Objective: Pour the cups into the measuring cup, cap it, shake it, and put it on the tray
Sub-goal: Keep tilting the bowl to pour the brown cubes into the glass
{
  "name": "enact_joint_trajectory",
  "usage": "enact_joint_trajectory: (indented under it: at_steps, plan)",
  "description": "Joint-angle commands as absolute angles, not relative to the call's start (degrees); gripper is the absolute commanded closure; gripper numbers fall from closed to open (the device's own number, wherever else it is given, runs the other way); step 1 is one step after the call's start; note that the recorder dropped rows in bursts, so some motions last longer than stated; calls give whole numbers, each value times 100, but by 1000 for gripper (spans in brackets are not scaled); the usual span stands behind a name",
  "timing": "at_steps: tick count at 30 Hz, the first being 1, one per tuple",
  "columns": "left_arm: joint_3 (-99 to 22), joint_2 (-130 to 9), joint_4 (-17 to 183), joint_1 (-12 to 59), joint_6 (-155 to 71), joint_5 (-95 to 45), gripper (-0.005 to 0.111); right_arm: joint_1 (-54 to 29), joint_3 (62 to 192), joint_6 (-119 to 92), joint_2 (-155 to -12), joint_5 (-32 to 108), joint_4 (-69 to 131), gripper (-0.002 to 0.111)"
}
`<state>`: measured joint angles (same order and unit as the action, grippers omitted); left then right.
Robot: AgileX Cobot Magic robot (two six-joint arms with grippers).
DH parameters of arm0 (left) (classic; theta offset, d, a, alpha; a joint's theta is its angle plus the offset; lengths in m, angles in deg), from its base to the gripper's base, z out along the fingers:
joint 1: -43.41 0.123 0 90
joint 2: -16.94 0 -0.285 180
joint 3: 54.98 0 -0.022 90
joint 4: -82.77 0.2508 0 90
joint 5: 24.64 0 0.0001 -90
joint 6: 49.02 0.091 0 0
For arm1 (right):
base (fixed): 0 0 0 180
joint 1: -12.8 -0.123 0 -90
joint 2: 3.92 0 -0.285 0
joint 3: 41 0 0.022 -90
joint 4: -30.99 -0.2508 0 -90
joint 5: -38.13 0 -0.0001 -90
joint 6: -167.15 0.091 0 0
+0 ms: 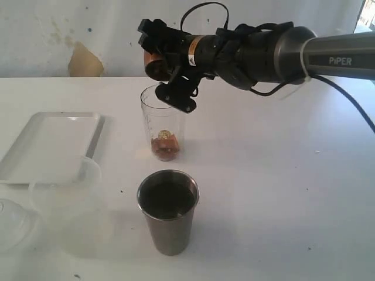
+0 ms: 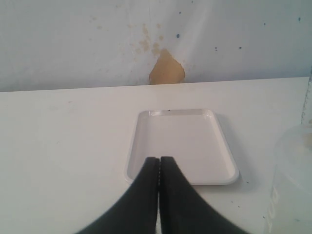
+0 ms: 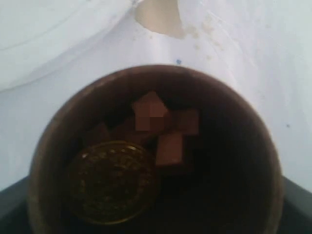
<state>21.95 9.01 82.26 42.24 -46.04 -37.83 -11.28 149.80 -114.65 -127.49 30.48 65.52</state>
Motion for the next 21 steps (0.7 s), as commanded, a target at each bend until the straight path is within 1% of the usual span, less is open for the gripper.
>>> enact_joint_trajectory:
  at_steps: [1,2,4,6,7,9,10,11,12,14,15,21]
  plan:
    - [2224,915,8239,4211,-4617,-3794,106,-1166,14971,-12074,-12830,3508,6594,108]
    - [2224,915,8239,4211,-4617,-3794,106,-1166,14971,-12111,-12844,3538,6594,108]
    - [2224,915,8239,4211,-4617,-3794,106,-1156,14971,-12039,-12812,2973,6502,108]
    - [2224,915,8239,4211,-4617,-3794,106,-1156,14971,-11989,-12722,2442,5790,108]
    - [2224,915,8239,4211,-4617,-3794,106,-1156,14971,-12131,-12722,2654,5571,108]
    - [2224,915,8239,4211,-4617,-3794,106,-1147,14971,-12605,-12722,3188,5849,108]
    - [2224,915,8239,4211,-4617,-3794,106,-1117,14971,-12614,-12722,3093,5848,108]
    - [2224,915,8239,4211,-4617,-3794,106,-1115,14971,-12377,-12711,2560,5388,108]
    - [2224,915,8239,4211,-4617,-3794,106,-1115,14971,-12203,-12711,2415,4993,108]
    - [2224,915,8239,4211,-4617,-3794,106,-1115,14971,-12736,-12723,3053,5370,108]
    - [2224,915,8239,4211,-4617,-3794,106,-1115,14971,-13002,-12723,3122,5399,108]
    - [2224,915,8239,4211,-4617,-3794,106,-1103,14971,-12029,-12723,3165,4851,108]
